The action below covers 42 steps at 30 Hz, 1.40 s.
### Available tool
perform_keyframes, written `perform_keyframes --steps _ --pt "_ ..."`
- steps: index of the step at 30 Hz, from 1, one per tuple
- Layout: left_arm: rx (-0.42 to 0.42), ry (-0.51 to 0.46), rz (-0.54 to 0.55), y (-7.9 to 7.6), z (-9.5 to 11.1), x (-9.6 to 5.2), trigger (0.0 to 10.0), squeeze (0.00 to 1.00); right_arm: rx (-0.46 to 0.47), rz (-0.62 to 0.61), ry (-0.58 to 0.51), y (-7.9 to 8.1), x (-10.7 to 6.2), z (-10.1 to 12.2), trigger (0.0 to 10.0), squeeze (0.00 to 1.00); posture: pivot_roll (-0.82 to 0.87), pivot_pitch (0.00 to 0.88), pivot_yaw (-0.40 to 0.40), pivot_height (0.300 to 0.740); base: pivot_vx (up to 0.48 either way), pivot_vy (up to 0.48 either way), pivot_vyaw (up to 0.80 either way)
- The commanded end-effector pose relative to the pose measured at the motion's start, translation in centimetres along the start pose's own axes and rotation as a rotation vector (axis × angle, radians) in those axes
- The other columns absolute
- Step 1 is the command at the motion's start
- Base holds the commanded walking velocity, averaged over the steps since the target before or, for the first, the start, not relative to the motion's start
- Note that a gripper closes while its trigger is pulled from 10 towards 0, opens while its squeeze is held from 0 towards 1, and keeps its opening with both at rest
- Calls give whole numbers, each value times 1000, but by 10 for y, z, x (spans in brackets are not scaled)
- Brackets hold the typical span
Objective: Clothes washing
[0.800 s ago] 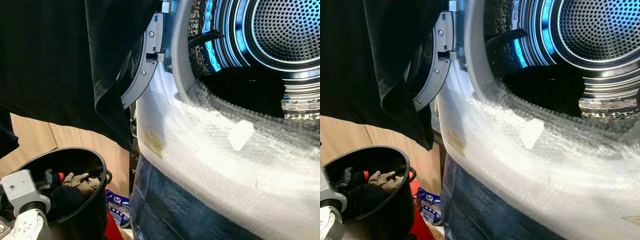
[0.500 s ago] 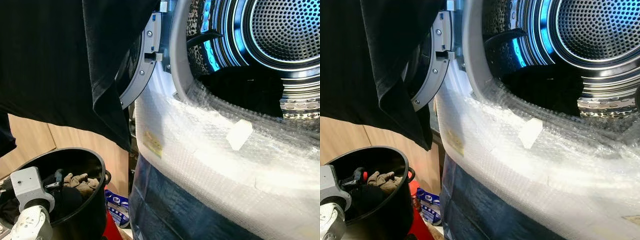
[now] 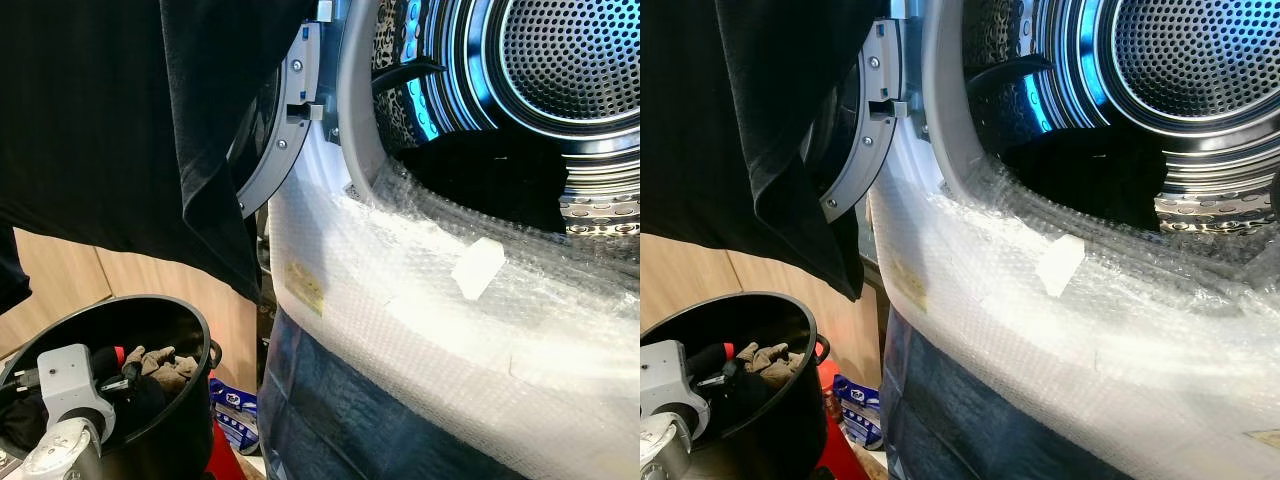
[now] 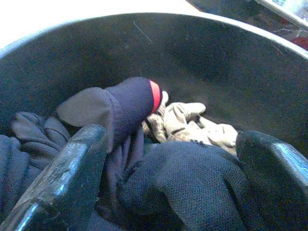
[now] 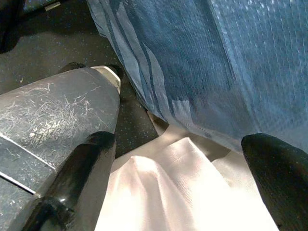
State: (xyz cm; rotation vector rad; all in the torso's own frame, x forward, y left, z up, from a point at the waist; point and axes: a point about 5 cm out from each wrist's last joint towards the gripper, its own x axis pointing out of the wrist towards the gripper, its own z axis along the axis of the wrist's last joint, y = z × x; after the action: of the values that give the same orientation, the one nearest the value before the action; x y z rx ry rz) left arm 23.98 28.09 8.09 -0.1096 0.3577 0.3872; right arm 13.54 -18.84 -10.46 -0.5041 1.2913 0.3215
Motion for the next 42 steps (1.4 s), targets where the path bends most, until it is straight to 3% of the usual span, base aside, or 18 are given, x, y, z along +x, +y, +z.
perform_keyframes --steps 1,8,9,13,19,20,21,22,30,42 --pt "4 -7 -33 -5 4 0 10000 1000 -10 -12 26 -3 0 -6 10000 0 144 0 -70 740 0 0 0" --pt "23 -4 -63 -10 7 3 10000 1000 -50 -15 30 -7 -1 -5 10000 0 147 0 -79 740 0 0 0" --pt "40 33 -95 -14 3 2 10000 0 -73 -16 27 -7 -1 -4 10000 0 146 0 -79 740 0 0 0" --pt "61 93 -147 -22 -9 -2 10000 0 -79 -12 24 -6 -1 -2 10000 0 145 0 -78 740 0 0 0" --pt "18 138 -153 -27 -18 -6 10000 0 -92 -1 20 -3 0 1 10000 0 150 0 -81 740 0 0 0" --pt "18 140 -150 -27 -18 -6 8471 0 -93 -1 19 -3 0 1 10000 0 151 0 -81 740 0 0 0" --pt "15 140 -146 -26 -19 -7 1608 0 -96 0 19 -3 0 1 10000 0 152 0 -81 740 0 0 0" --pt "14 142 -138 -23 -20 -8 0 0 -102 2 18 -3 0 2 10000 0 153 0 -82 740 0 0 0" --pt "33 150 -134 -18 -23 -11 0 0 -131 2 18 -4 -1 4 10000 0 161 0 -80 740 0 0 0" --pt "107 167 -216 -28 -27 -13 0 0 -169 12 -5 -2 -1 14 10000 0 172 0 -80 740 0 0 0"
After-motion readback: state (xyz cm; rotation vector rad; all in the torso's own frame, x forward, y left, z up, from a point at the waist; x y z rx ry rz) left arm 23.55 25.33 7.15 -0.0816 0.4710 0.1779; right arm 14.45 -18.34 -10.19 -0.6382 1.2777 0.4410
